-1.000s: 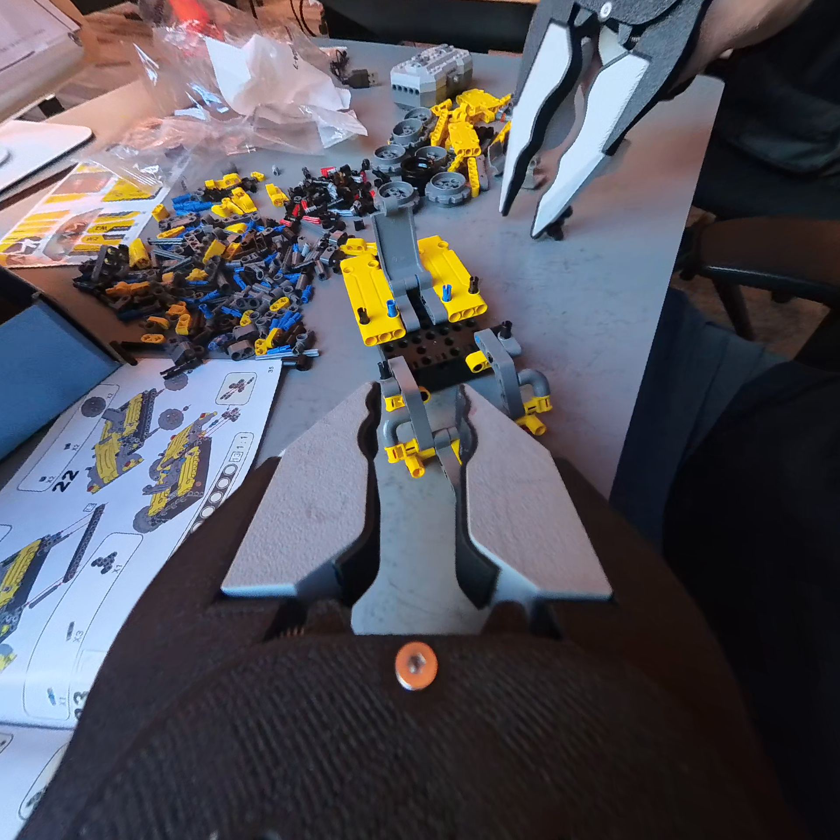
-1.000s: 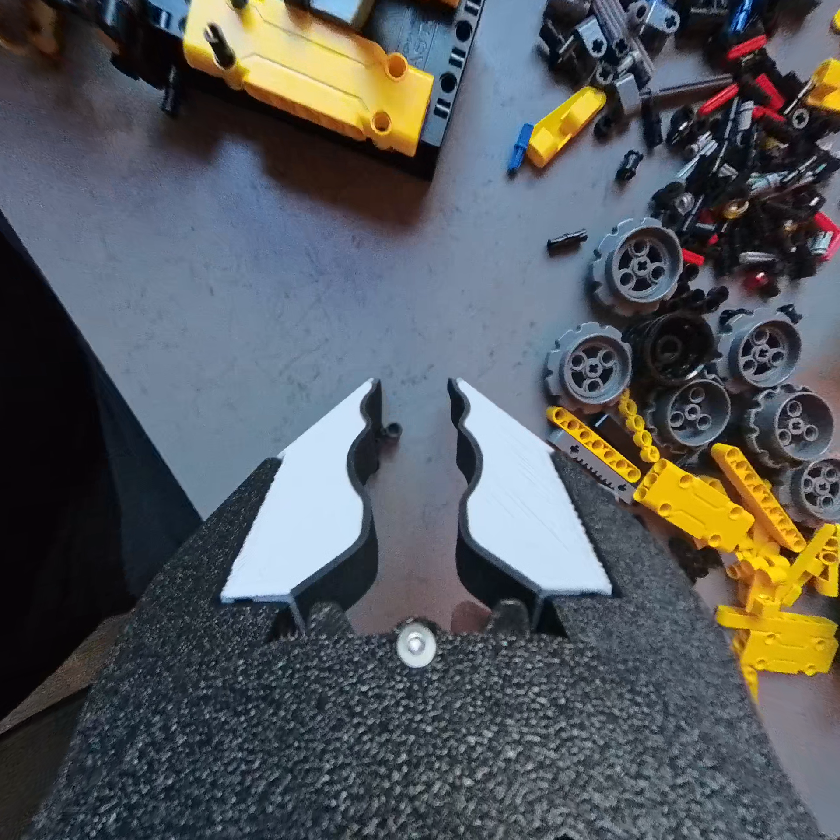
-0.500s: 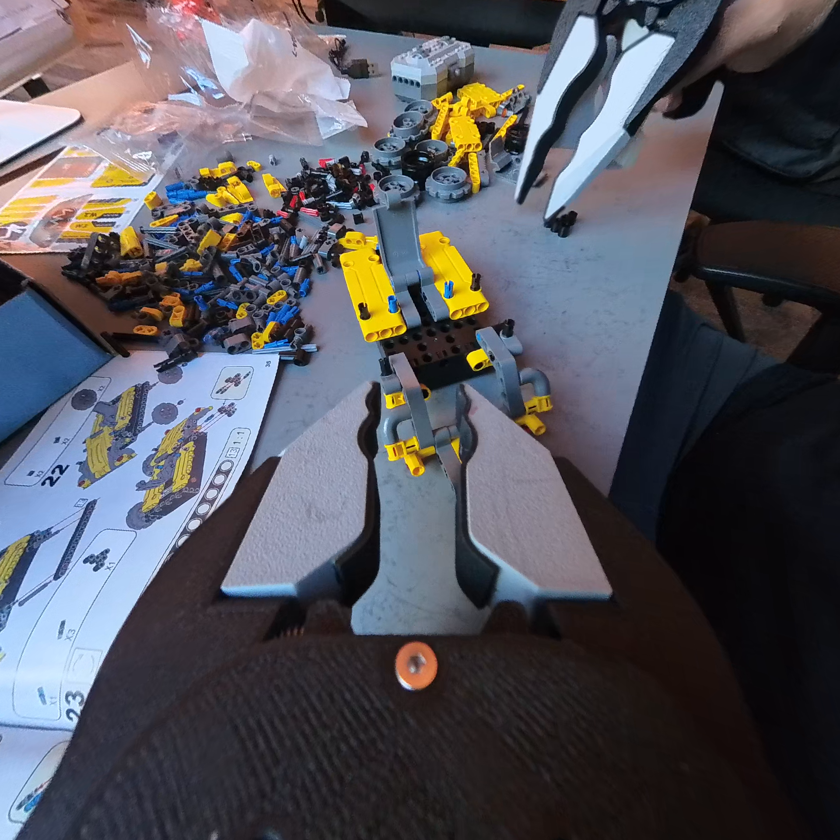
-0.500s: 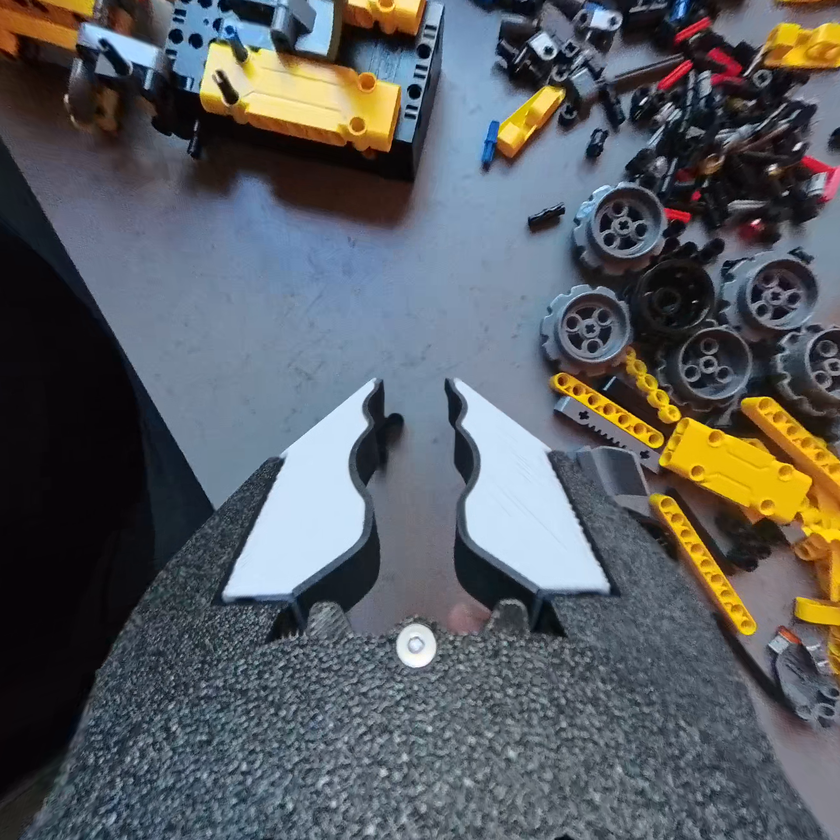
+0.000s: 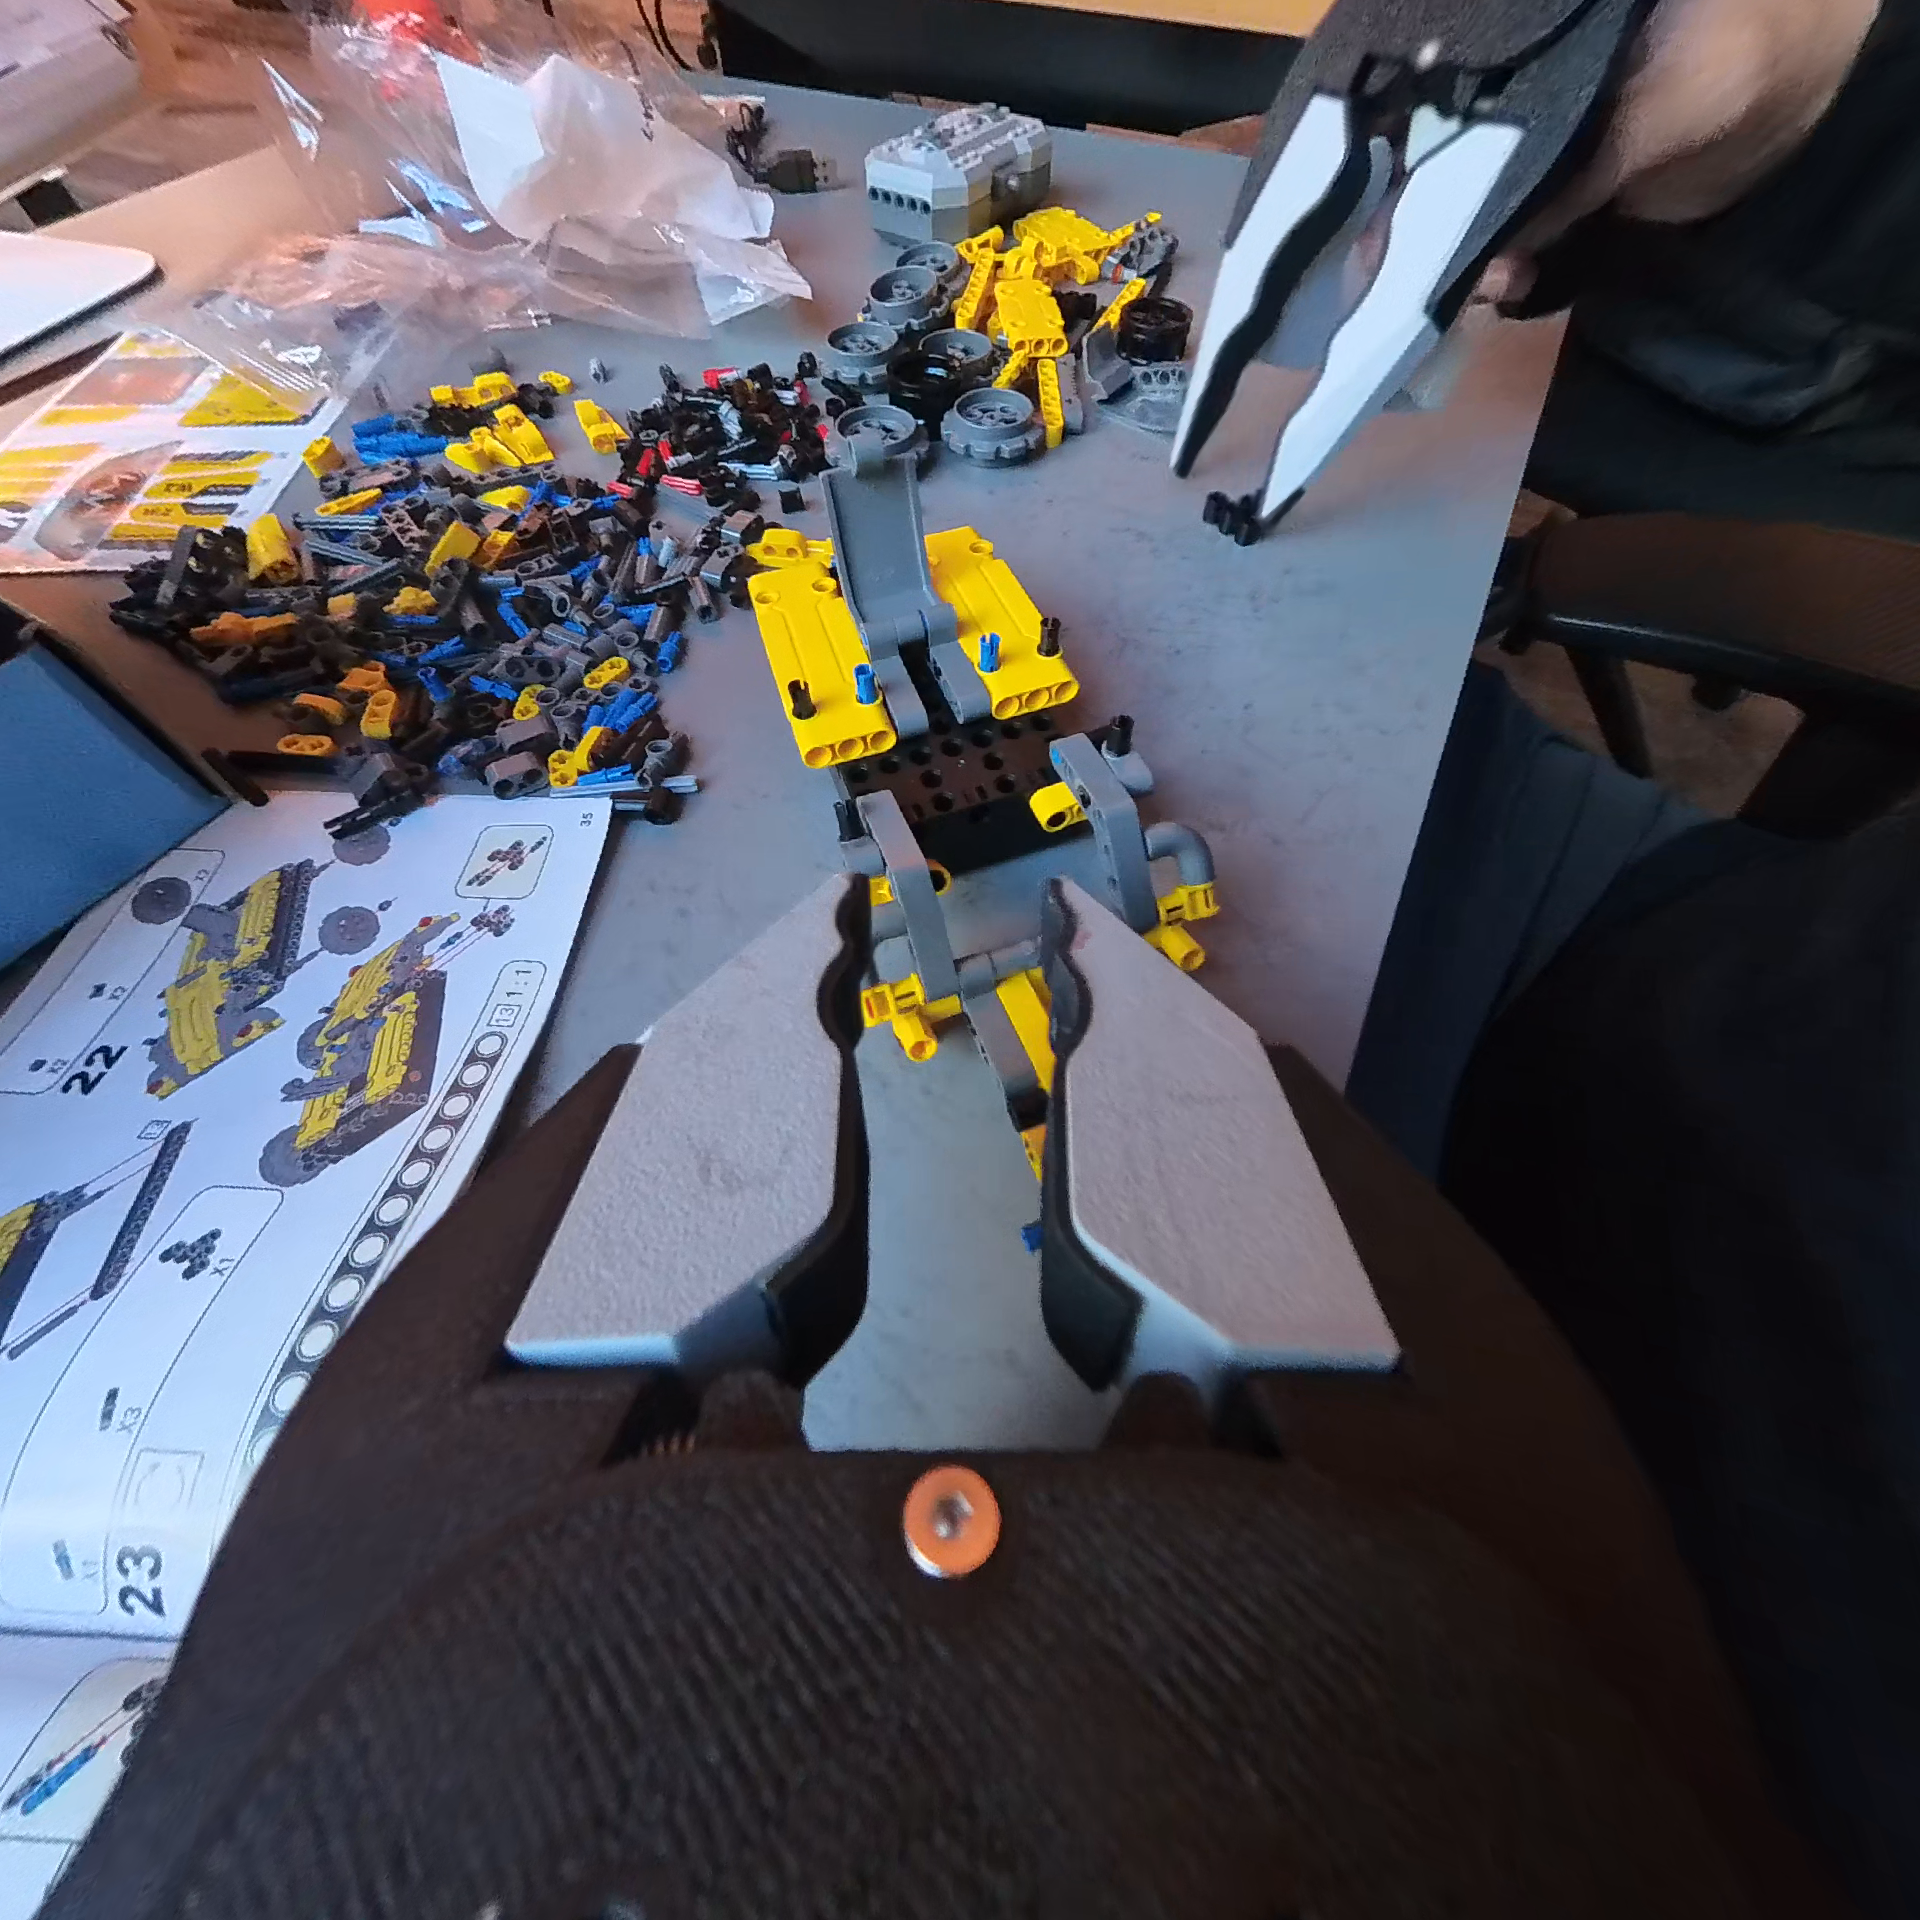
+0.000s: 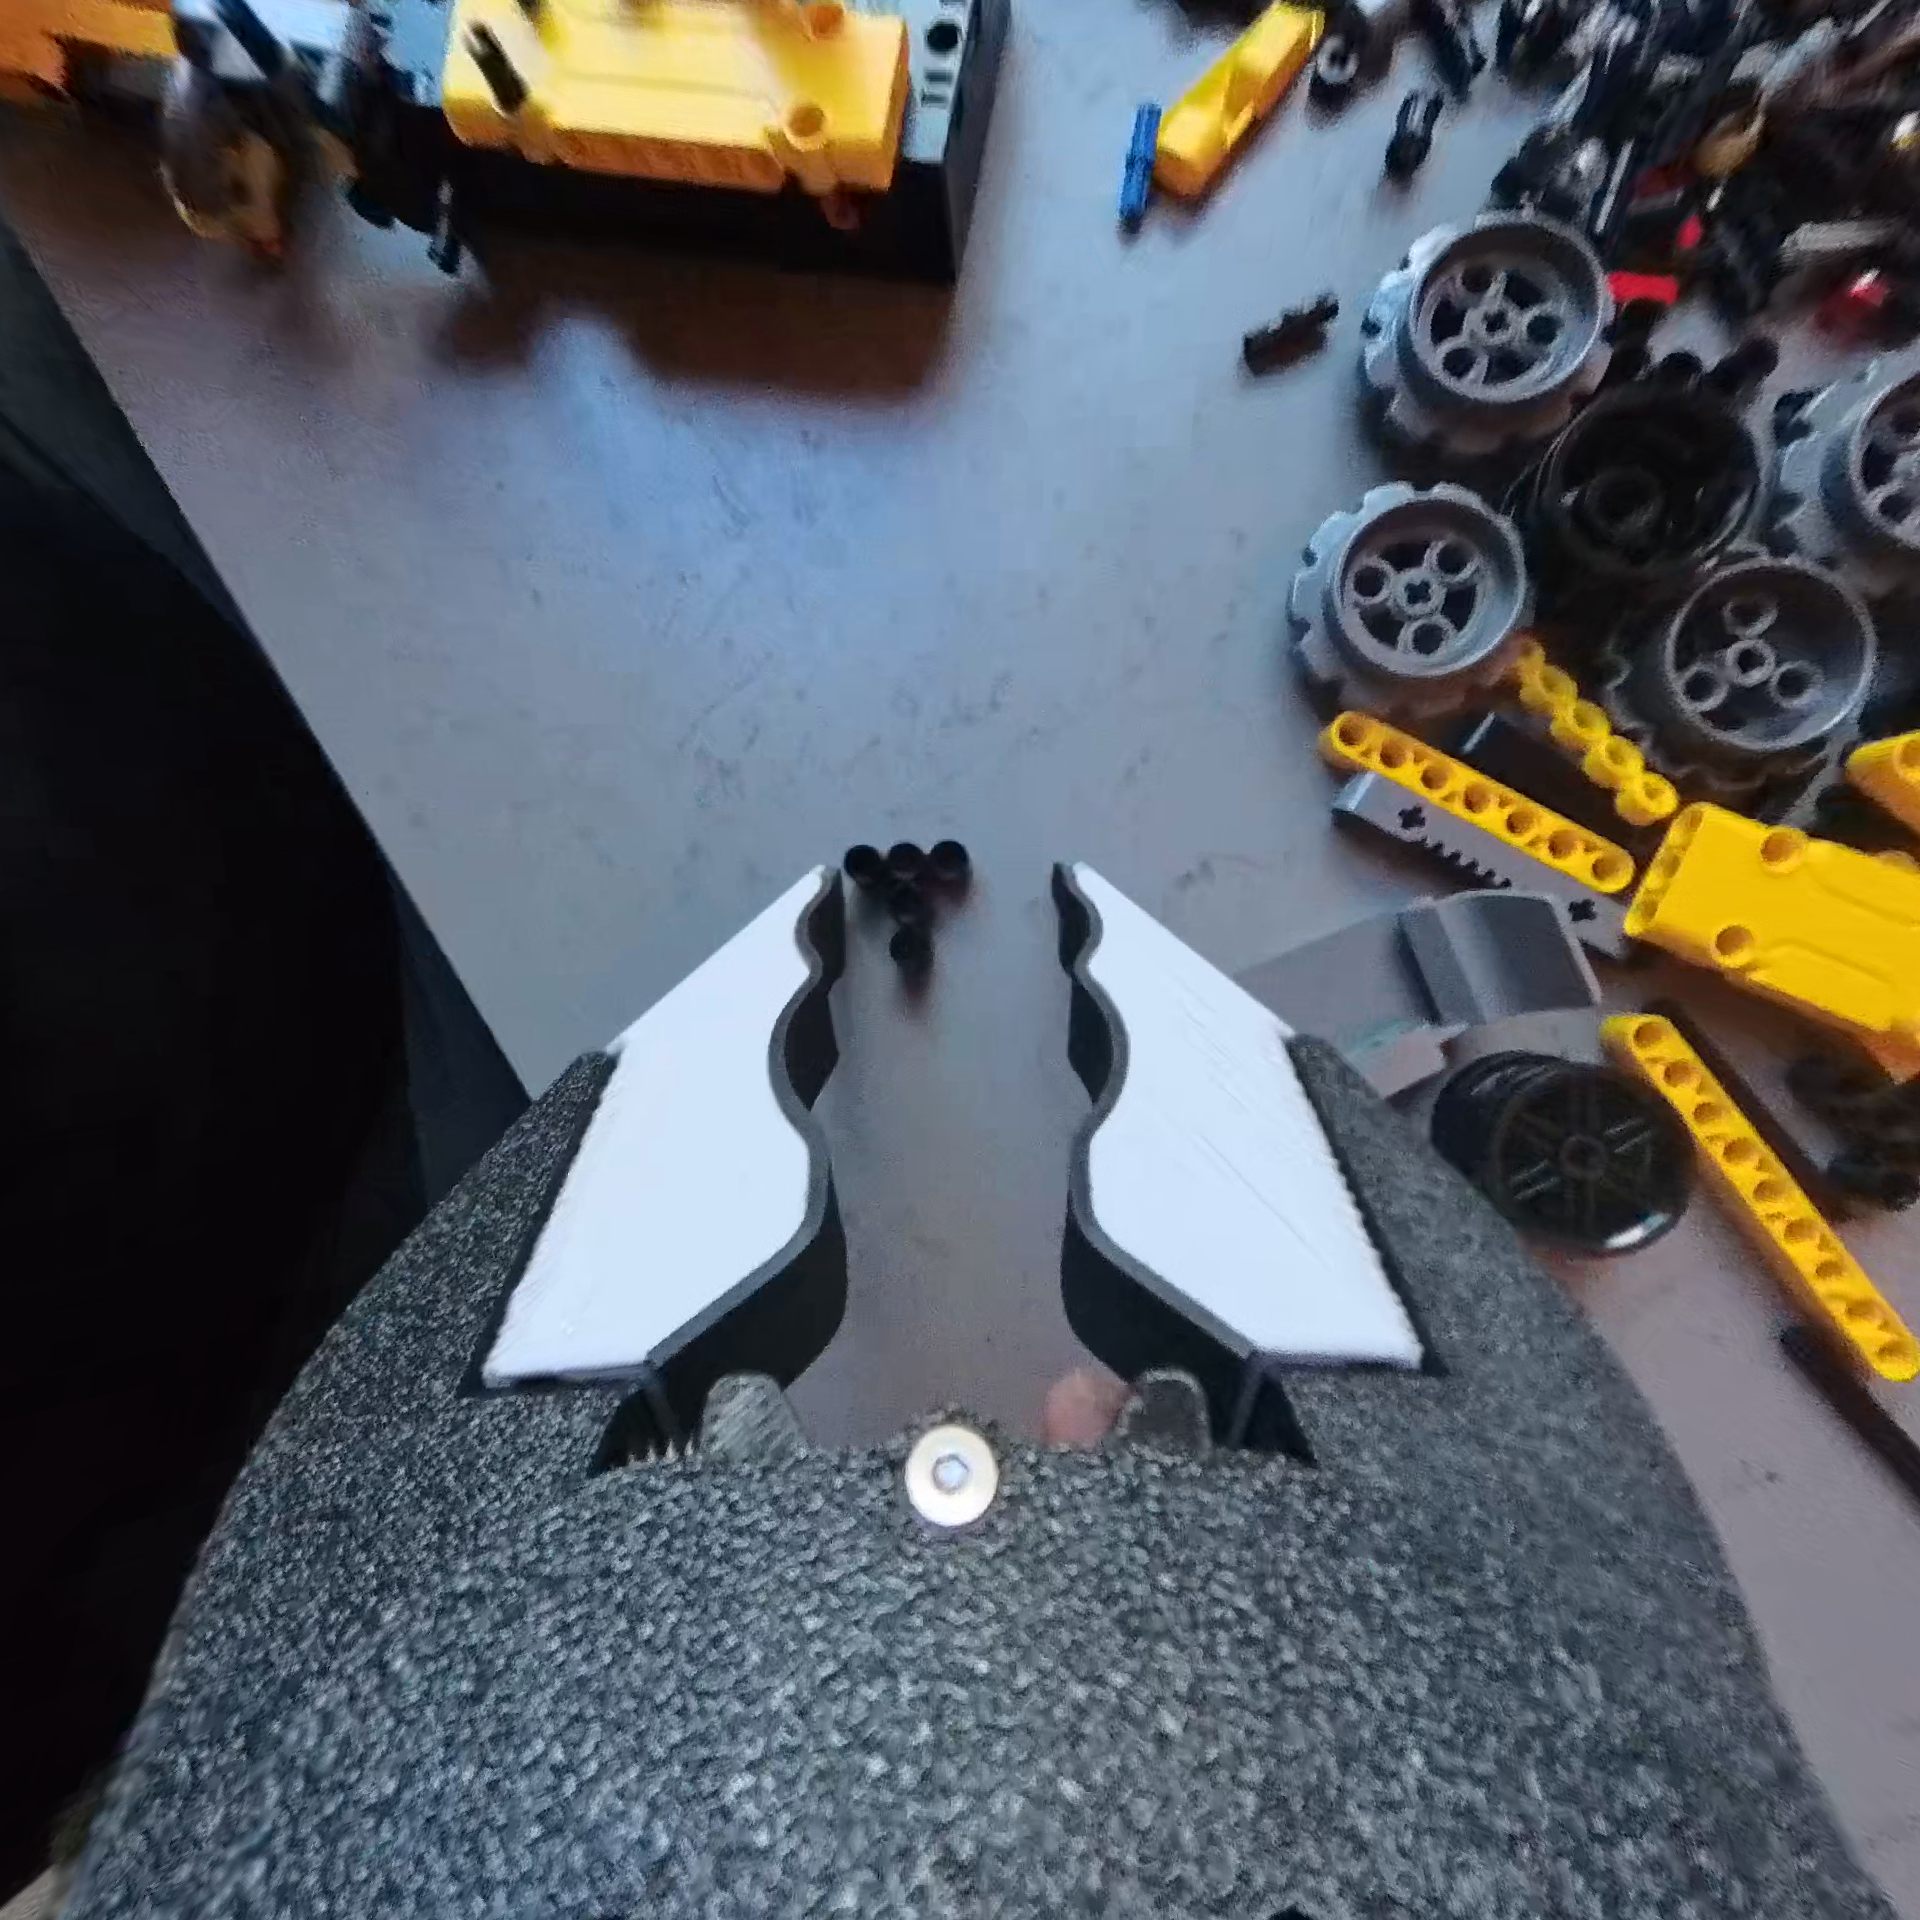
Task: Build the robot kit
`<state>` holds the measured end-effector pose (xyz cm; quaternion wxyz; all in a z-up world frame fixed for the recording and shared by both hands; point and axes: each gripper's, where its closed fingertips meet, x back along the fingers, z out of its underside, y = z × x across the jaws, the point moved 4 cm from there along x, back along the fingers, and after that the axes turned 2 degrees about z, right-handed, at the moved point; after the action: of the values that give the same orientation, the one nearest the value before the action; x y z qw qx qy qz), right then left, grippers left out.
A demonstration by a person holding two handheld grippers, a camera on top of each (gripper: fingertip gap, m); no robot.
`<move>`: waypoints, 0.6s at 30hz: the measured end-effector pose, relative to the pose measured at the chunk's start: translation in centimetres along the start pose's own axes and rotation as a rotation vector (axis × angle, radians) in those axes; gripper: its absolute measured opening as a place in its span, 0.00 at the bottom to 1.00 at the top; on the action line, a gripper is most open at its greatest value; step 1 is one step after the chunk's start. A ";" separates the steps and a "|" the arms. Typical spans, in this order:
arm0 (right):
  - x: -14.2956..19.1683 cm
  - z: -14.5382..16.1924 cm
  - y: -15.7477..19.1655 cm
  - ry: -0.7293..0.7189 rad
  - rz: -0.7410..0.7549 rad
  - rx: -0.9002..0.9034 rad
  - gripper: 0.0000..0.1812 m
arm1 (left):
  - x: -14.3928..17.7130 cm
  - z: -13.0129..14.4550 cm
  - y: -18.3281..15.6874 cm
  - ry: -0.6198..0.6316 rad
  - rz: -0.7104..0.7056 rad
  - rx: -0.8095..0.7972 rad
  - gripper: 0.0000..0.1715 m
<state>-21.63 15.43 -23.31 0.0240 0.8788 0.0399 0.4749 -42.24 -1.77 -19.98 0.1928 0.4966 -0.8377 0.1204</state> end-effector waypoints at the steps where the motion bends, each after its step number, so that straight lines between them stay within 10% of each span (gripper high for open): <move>1: -0.1 -0.1 -0.1 -0.022 -0.002 -0.005 0.19 | 0.0 0.0 0.0 -0.002 0.001 0.001 0.17; 18: -1.8 -2.9 -0.3 -0.150 -0.016 0.081 0.13 | 0.4 -0.3 0.4 -0.040 0.025 0.057 0.17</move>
<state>-25.09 15.61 -23.22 -0.0048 0.9119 0.0643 0.4054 -42.71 -1.78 -19.59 0.1602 0.4937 -0.8437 0.1368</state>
